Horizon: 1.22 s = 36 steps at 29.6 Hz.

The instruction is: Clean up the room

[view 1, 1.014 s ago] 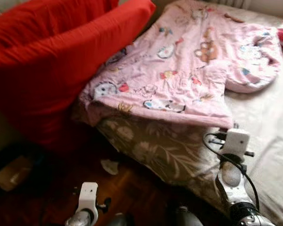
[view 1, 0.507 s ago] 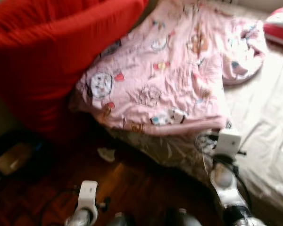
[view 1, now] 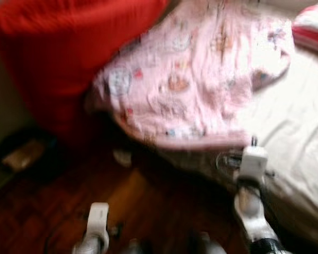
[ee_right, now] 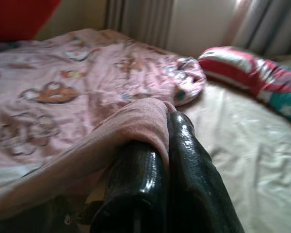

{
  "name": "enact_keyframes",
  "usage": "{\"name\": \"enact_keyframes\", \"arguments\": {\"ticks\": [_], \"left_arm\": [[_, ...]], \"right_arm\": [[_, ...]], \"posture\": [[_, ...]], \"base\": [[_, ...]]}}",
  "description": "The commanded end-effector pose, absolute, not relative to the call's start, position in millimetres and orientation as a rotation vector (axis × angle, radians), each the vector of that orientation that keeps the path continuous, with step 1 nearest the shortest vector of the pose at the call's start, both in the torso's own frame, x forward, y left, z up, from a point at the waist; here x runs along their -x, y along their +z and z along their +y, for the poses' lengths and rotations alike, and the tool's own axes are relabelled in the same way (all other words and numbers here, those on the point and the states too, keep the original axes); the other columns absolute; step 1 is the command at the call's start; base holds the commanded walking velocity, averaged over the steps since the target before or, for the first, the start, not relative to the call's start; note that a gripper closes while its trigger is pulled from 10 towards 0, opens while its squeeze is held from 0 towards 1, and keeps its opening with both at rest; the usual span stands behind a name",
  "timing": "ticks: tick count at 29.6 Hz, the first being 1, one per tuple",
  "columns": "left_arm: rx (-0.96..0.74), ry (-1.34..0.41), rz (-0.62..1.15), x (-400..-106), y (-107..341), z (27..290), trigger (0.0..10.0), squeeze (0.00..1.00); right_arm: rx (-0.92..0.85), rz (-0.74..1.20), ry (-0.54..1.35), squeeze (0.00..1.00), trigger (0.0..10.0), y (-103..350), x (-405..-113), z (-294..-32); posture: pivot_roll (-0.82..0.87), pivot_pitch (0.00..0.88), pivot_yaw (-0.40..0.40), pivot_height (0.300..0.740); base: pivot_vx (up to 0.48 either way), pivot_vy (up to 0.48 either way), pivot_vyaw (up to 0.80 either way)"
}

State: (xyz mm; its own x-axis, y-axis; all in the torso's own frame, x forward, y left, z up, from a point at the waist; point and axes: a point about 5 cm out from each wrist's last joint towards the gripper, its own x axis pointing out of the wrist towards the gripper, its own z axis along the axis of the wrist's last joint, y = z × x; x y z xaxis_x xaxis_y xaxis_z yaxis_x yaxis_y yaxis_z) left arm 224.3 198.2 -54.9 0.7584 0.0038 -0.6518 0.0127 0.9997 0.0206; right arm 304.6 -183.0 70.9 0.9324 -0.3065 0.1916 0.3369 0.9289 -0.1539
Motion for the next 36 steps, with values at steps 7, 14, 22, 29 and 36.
{"name": "enact_keyframes", "arguments": {"ticks": [7, 14, 22, 29, 36], "left_arm": [[-0.028, 0.002, 0.768, -211, -64, 199, 10.0, 0.0], [-0.033, 0.0, 0.762, -213, -63, 199, 10.0, 0.0], [-0.035, -0.006, 0.757, -214, -62, 197, 10.0, 0.0], [-0.037, -0.007, 0.757, -214, -62, 196, 10.0, 0.0], [-0.035, -0.005, 0.757, -214, -62, 197, 10.0, 0.0]], "right_arm": [[0.078, 0.113, -0.28, 0.0, 10.0, 34, -297, -178], [0.057, 0.258, -0.212, 0.0, 10.0, 15, -293, -169], [0.03, 0.333, -0.149, 0.0, 10.0, 6, -291, -163], [0.012, 0.367, -0.136, 1.0, 10.0, 3, -290, -162], [0.01, 0.358, -0.134, 1.0, 10.0, 4, -291, -163]], "posture": [[-0.04, 0.198, 0.078, 0.74], [-0.04, 0.195, 0.078, 0.74], [-0.04, 0.197, 0.079, 0.74], [-0.04, 0.203, 0.077, 0.74], [-0.04, 0.207, 0.077, 0.74]], "base": [[-0.117, 0.0, 0.0], [0.0, 0.0, 0.0], [0.0, 0.0, 0.0], [0.0, 0.0, 0.0], [0.0, 0.0, 0.0]]}}
